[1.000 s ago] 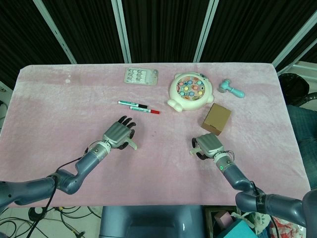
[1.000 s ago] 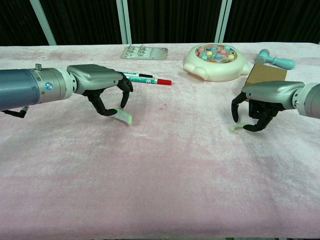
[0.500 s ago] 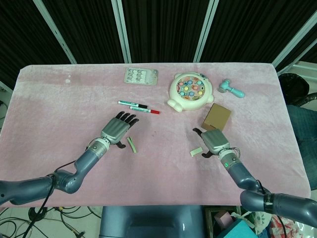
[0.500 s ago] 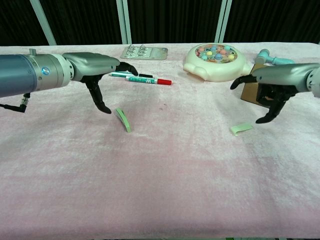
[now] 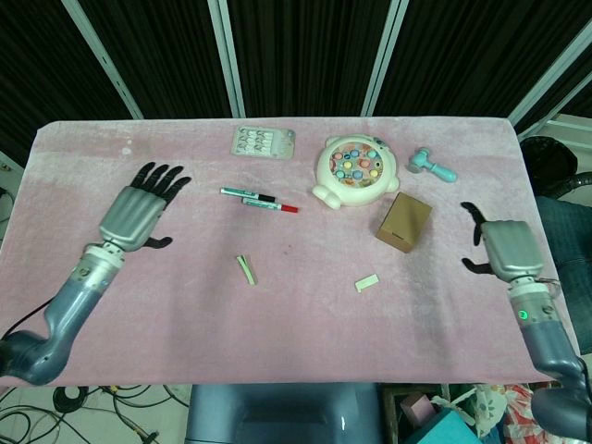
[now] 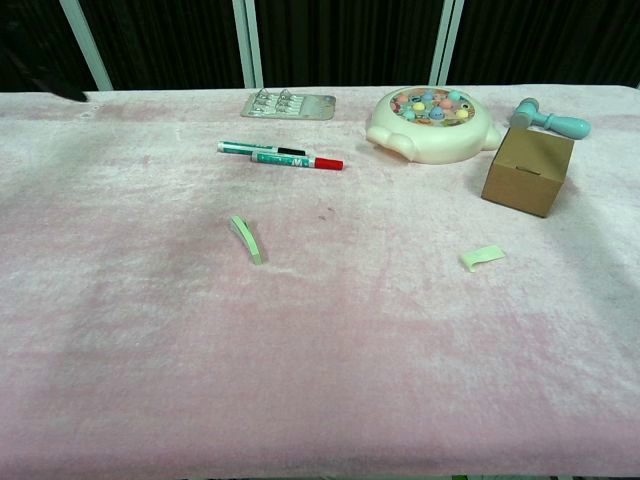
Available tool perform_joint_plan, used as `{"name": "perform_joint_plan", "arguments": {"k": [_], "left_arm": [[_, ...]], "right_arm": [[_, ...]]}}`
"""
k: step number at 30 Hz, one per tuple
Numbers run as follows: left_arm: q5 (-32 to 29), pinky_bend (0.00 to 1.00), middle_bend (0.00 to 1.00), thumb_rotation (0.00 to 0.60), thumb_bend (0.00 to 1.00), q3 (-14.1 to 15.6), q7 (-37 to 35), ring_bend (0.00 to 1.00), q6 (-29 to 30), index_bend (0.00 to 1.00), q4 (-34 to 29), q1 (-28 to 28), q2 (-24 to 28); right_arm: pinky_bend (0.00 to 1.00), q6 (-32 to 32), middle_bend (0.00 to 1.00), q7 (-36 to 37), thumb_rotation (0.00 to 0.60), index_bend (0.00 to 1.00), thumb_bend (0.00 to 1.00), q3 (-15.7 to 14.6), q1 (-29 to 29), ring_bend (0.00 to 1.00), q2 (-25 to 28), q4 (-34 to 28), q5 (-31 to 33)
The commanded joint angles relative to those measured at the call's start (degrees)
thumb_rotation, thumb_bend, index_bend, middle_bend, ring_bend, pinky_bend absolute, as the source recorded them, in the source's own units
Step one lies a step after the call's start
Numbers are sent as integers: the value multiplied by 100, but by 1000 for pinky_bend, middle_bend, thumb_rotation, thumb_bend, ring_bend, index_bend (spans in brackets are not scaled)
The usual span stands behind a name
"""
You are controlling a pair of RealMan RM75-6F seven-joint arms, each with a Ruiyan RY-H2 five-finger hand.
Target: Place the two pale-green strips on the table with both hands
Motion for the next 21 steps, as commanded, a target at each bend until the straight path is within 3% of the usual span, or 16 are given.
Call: {"name": "perform_joint_plan", "arguments": {"k": [1,5,11,21], "left_arm": [[635,0,22,600,97,477,-288,0,971,93,-567,896,540],[1400,0,22,600,97,971,-620,0,1955,93,-605,1732,730],[1850,0,23,600,97,1498,-1253,0,2658,93,-425,2592,690],[2156,0,11,600,98,1477,-1785,0,3362,116,390,3209,194]], "right_arm": [[218,1528,199,732,600,137,71,-269,-1092,326,-160,640,-1011],[189,2199,152,817,600,102,72,-525,-1690,283,-424,938,-1340],[189,2722,149,1010,600,69,71,-787,-2188,285,-760,1136,-1859],[189,2854,151,808,600,58,70,-964,-2463,285,-975,1311,-2359]]}}
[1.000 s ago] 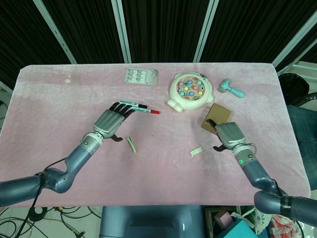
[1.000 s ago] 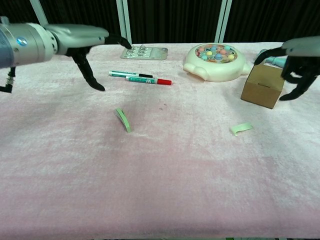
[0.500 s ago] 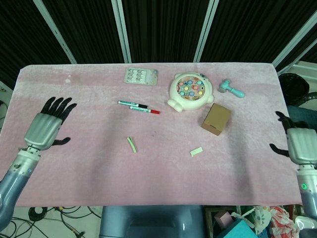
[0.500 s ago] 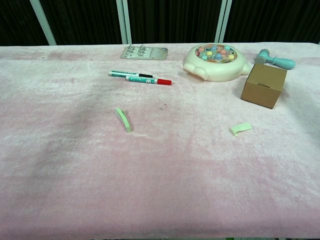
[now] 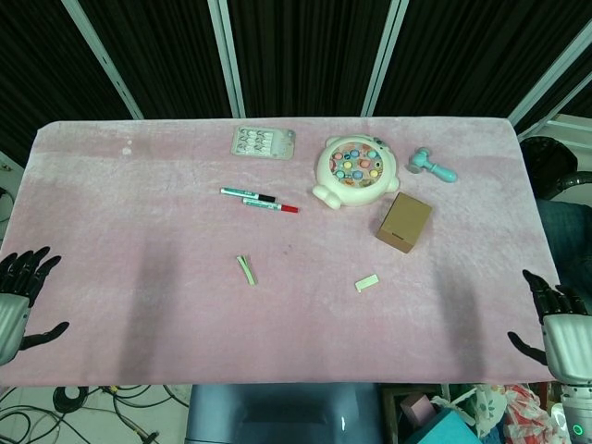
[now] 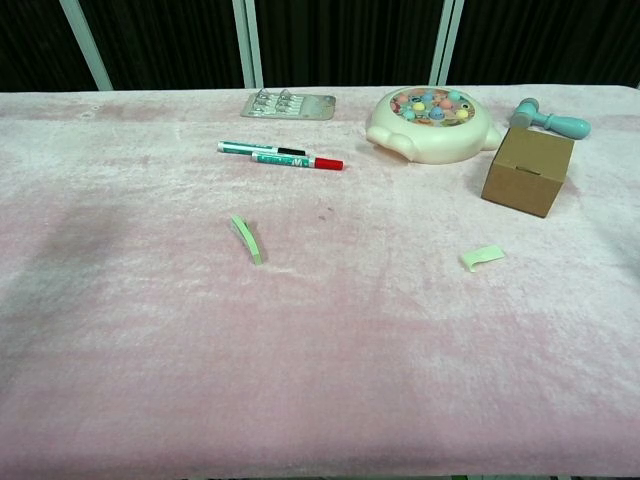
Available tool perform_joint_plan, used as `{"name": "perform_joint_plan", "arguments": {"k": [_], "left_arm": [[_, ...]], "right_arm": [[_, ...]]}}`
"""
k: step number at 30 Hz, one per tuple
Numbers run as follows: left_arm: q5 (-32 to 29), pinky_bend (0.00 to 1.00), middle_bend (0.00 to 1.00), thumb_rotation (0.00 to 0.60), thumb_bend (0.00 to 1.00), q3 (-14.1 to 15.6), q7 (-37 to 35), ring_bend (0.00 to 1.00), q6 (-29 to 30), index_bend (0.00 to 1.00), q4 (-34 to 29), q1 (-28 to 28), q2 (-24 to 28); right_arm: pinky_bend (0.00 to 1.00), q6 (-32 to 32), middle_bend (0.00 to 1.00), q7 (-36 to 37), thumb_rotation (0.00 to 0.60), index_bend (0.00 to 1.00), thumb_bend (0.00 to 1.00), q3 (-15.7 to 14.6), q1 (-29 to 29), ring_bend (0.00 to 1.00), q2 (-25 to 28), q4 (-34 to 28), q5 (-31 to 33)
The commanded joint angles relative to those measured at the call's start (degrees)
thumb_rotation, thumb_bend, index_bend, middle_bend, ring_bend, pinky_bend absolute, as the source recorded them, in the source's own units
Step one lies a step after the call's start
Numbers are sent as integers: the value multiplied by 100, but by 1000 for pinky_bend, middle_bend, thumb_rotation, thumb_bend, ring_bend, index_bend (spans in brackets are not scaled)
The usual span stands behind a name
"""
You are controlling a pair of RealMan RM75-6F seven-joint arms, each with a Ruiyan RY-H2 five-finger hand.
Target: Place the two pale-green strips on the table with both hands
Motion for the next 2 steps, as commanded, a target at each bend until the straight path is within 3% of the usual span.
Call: {"name": "perform_joint_plan", "arguments": {"k": [1,2], "left_arm": [[237,0,11,600,98,-25,-153,0,105,118,304,103,-188],[250,0,11,600,98,-26,-167,0,54,118,303,106,-190]], "right_arm": [[189,-44,151,-39,600,57,70,11,-41,284,-23,16,-107],[189,-89,151,-42,600,56,71,8,-48,285,-13,-6,-129]]}}
